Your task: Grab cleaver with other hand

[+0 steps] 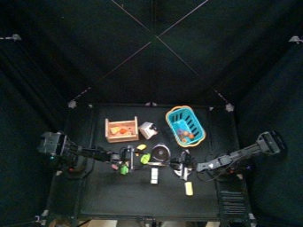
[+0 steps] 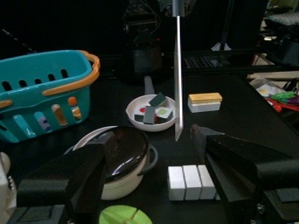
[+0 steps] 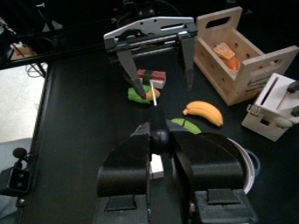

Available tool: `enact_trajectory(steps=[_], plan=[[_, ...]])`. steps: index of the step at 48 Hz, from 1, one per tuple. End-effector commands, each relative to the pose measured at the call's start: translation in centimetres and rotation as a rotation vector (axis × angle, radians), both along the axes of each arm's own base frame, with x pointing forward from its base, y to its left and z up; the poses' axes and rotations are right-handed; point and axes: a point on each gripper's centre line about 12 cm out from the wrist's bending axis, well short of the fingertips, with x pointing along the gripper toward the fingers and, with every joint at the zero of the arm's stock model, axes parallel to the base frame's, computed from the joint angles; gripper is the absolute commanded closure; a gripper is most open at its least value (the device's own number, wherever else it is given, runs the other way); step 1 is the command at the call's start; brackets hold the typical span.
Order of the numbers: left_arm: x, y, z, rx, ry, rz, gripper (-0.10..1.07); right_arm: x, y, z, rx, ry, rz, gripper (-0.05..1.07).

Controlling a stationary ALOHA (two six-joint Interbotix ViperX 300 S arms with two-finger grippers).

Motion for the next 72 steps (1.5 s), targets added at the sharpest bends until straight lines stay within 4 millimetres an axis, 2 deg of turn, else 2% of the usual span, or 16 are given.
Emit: enact_trajectory(steps=[1, 10, 20, 25, 31, 48, 72], plan=[[0.7, -0.3, 1.0, 0.0, -0.061, -0.007, 0.0, -0.1, 0.0, 1.0, 0.005, -0.029, 0.005, 0.67], [0.7, -0.8, 0.8, -0.001, -0.072, -0.019, 0.13, -0.1, 0.1, 0.9, 0.006, -0.027, 0.006, 0.67], [0.7, -1.2, 0.9, -0.002, -0.075, -0.032, 0.34, -0.3, 0.0, 1.1, 0.008, -0.033, 0.004, 0.67], [0.7, -1.2, 1.0, -0.003, -0.08, -0.03, 0.45, -0.3, -0.1, 0.8, 0.007, -0.027, 0.004, 0.67], [0.6, -1.2, 1.2, -0.005, -0.087, -0.032, 0.53, -0.5, -0.1, 0.2, 0.01, -0.008, 0.001, 0.67], [0.3, -1.5, 1.7, -0.005, -0.098, -0.041, 0.55, -1.3, -0.4, -2.2, 0.069, 0.068, -0.03, 0.67], [-0.3, -1.9, 1.1, -0.007, -0.08, -0.053, 0.55, -1.5, -0.4, -3.2, 0.152, 0.114, -0.058, 0.64]])
